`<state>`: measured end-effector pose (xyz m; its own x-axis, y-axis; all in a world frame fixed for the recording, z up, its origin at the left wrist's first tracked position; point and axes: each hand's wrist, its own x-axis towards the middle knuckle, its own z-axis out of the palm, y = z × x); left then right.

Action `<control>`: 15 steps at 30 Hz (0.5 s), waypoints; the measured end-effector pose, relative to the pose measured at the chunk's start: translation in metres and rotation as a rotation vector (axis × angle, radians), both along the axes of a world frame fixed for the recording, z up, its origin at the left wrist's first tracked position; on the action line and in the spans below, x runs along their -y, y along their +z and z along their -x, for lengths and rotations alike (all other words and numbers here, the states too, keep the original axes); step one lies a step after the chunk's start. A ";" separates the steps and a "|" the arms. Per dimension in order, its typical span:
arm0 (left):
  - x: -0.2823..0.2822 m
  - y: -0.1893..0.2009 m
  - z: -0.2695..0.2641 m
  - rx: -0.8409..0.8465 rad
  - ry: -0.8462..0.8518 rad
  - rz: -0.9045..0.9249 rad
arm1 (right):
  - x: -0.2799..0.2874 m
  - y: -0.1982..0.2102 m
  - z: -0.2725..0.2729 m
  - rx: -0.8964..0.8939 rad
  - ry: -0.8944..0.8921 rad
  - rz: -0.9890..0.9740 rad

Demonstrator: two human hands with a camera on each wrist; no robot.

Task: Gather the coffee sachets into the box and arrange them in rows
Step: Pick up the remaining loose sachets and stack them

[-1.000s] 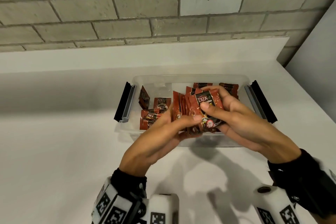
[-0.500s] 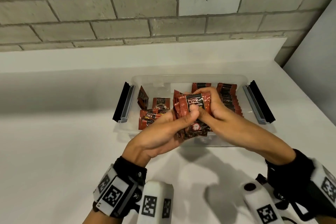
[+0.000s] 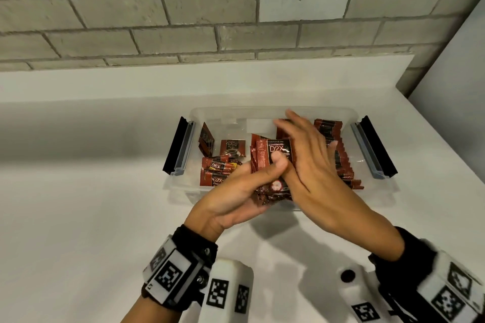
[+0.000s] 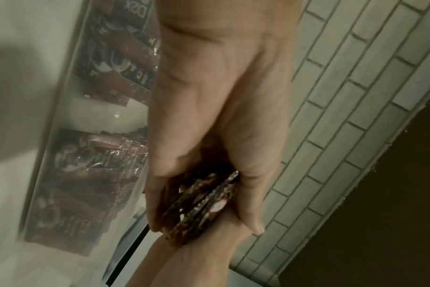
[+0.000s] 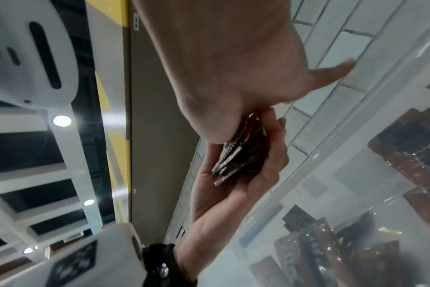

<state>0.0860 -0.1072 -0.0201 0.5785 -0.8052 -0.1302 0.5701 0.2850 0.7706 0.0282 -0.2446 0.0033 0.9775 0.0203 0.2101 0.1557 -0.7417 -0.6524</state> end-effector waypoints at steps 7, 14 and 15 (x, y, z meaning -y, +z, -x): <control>-0.001 -0.004 -0.001 -0.093 0.015 -0.030 | 0.026 0.013 -0.005 -0.017 0.275 0.248; 0.006 0.004 -0.001 -0.153 -0.058 -0.029 | 0.035 0.019 -0.013 0.028 0.296 0.442; 0.006 0.006 0.000 -0.123 -0.036 -0.076 | 0.036 0.020 -0.013 0.037 0.303 0.413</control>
<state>0.0864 -0.1132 -0.0142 0.5252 -0.8104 -0.2595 0.6702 0.2060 0.7130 0.0411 -0.2802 0.0238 0.9069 0.3902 0.1590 0.4210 -0.8543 -0.3047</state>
